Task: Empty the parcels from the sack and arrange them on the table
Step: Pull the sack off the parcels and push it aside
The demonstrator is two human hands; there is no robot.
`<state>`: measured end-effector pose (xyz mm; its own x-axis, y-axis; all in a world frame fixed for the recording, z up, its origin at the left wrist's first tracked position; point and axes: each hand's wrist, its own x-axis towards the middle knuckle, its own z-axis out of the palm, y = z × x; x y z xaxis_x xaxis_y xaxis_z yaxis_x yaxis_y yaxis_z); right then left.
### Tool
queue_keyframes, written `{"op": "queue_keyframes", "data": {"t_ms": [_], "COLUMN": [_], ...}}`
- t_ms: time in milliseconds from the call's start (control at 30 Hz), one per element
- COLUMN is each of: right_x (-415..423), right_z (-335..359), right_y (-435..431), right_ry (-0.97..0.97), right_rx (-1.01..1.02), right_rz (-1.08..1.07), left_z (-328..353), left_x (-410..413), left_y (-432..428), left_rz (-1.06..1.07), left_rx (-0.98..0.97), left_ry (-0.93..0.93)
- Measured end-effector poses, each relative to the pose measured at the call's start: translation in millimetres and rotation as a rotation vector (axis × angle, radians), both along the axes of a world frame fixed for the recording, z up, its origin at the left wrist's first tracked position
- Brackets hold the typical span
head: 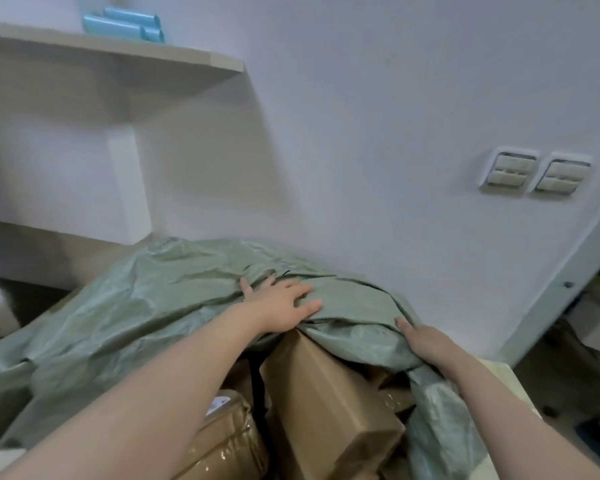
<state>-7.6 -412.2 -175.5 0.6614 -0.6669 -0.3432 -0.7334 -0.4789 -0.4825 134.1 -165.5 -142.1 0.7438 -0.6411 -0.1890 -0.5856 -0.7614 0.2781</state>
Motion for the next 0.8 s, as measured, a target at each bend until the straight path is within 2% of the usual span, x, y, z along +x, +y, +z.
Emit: {"op": "queue_keyframes", "data": {"t_ms": [33, 100, 167, 233, 333, 433, 567, 667, 733, 800], "right_x": [-1.1, -1.7, -0.9, 1.8, 6.6, 12.4, 40.1, 77.6, 101.8, 120.8], "right_z": [7.2, 20.2, 34.0, 47.1, 60.2, 63.0, 63.0, 52.6, 41.6, 34.1], "right_y": [5.8, 20.6, 49.1, 88.1, 155.2, 217.8, 300.2, 348.0, 368.4, 378.1], "right_ry": [-0.007, -0.103, -0.178, -0.252, -0.363, -0.429, -0.509, -0.311, -0.137, -0.042], "right_rx": [-0.159, -0.35, -0.465, -0.533, -0.621, -0.599, -0.583, -0.599, -0.657, -0.771], "right_rz": [0.021, 0.027, 0.061, 0.149, 0.398, 0.637, 0.792, 0.769, 0.743, 0.716], "left_z": [4.4, 13.3, 19.7, 25.5, 28.3, 23.6, 2.5, -24.1, -38.7, -44.6], "left_x": [-6.2, -23.1, -42.6, -59.9, -72.2, -66.1, -45.2, -21.3, -0.4, 21.8], "left_y": [7.2, 27.2, 54.3, 88.2, 144.9, 199.2, 282.8, 337.7, 368.1, 393.1], "left_rz": [-0.011, -0.029, -0.044, -0.043, 0.052, 0.196, 0.378, 0.451, 0.421, 0.336], "left_rx": [-0.061, -0.157, -0.185, -0.133, -0.019, 0.081, 0.153, 0.105, 0.013, -0.043], "left_ry": [-0.056, -0.201, -0.325, -0.381, -0.371, -0.344, -0.248, -0.149, -0.131, -0.095]}}
